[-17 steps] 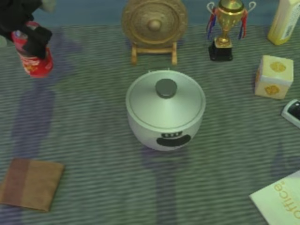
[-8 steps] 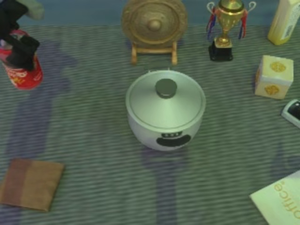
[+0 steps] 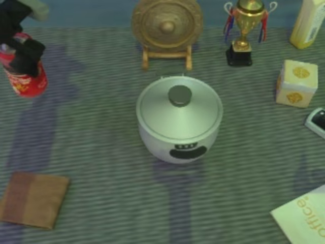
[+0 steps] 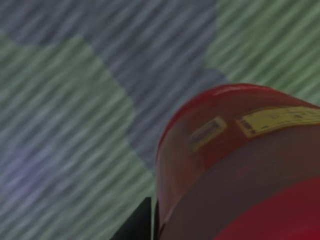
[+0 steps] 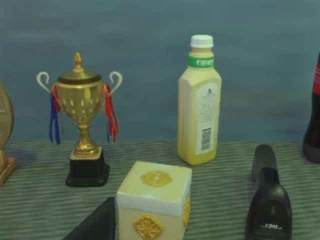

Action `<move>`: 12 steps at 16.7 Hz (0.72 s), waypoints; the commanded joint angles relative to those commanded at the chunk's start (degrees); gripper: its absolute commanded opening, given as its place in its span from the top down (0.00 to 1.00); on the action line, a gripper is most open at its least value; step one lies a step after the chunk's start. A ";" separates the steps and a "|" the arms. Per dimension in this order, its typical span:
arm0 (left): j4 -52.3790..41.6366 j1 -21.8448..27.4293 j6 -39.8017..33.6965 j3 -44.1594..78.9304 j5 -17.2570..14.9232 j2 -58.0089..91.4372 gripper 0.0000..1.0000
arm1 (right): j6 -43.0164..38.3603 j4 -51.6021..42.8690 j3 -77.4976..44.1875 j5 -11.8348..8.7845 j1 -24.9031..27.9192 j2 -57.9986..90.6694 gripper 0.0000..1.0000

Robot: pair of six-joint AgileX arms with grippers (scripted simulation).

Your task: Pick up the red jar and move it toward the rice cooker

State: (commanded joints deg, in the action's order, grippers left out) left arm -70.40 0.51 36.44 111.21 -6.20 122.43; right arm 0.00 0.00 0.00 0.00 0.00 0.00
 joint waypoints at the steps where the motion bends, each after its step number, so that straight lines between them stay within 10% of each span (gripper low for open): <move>1: 0.68 0.65 -1.81 -0.77 0.35 -0.29 1.00 | 0.00 0.00 0.00 0.00 0.00 0.00 0.00; 12: 13.66 14.17 -45.28 -18.74 7.49 -5.91 1.00 | 0.00 0.00 0.00 0.00 0.00 0.00 0.00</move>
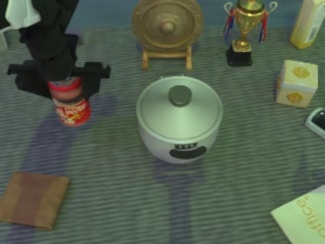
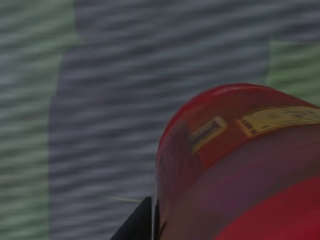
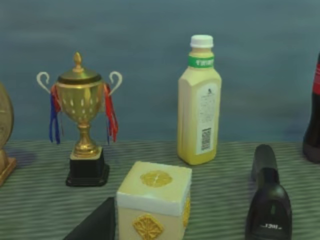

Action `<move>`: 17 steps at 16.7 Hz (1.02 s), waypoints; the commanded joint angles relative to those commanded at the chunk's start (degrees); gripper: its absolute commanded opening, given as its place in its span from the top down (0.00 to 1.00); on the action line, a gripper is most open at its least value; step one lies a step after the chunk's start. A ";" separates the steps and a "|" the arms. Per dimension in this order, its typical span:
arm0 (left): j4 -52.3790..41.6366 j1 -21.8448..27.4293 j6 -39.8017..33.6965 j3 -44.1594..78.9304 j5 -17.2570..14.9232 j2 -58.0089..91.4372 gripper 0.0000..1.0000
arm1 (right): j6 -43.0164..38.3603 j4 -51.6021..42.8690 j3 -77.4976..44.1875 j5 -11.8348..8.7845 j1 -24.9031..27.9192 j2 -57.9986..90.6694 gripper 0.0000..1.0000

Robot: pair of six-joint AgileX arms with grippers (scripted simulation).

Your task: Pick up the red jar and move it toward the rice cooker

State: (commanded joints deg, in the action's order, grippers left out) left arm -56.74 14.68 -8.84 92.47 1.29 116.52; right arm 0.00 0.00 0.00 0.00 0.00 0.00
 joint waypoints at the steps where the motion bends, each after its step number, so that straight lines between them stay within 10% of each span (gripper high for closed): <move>1: 1.14 1.03 -2.84 -1.38 0.58 -0.61 1.00 | 0.00 0.00 0.00 0.00 0.00 0.00 0.00; 17: 13.02 2.83 -7.80 -9.00 1.72 2.59 1.00 | 0.00 0.00 0.00 0.00 0.00 0.00 0.00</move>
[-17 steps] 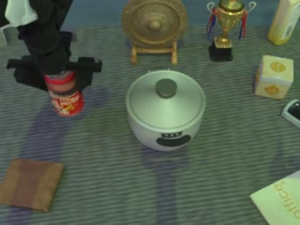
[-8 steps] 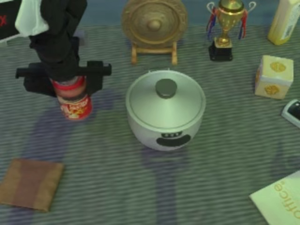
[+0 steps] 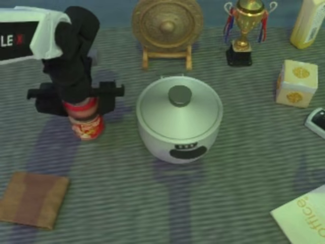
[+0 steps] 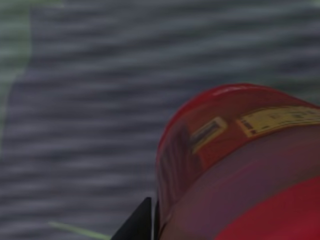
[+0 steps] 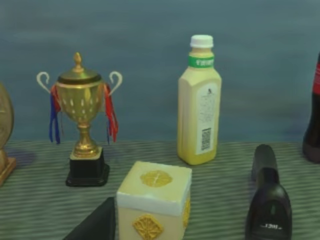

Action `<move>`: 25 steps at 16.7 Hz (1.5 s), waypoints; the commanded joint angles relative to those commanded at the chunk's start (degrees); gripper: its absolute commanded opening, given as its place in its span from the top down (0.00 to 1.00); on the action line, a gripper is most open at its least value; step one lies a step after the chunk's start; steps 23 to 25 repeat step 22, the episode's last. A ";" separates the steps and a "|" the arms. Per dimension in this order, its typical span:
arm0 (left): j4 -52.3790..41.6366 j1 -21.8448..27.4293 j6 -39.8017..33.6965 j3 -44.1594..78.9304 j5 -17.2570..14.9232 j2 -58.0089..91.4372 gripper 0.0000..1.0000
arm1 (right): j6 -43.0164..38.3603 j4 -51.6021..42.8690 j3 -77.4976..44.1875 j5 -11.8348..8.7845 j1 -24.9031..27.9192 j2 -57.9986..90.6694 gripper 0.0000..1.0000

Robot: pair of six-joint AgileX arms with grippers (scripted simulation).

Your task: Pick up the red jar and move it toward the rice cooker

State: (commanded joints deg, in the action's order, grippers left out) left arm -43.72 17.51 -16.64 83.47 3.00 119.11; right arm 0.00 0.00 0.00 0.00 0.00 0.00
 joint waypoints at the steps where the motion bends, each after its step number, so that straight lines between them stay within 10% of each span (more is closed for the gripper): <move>1: 0.07 0.00 0.00 -0.03 0.00 0.05 1.00 | 0.00 0.00 0.00 0.00 0.00 0.00 0.00; 3: 0.07 0.00 0.00 -0.03 0.00 0.05 1.00 | 0.00 0.00 0.00 0.00 0.00 0.00 0.00; 16: 0.07 0.00 0.00 -0.03 0.00 0.05 0.02 | 0.00 0.00 0.00 0.00 0.00 0.00 0.00; 25: 0.07 0.00 0.00 -0.03 0.00 0.05 0.00 | 0.00 0.00 0.00 0.00 0.00 0.00 0.00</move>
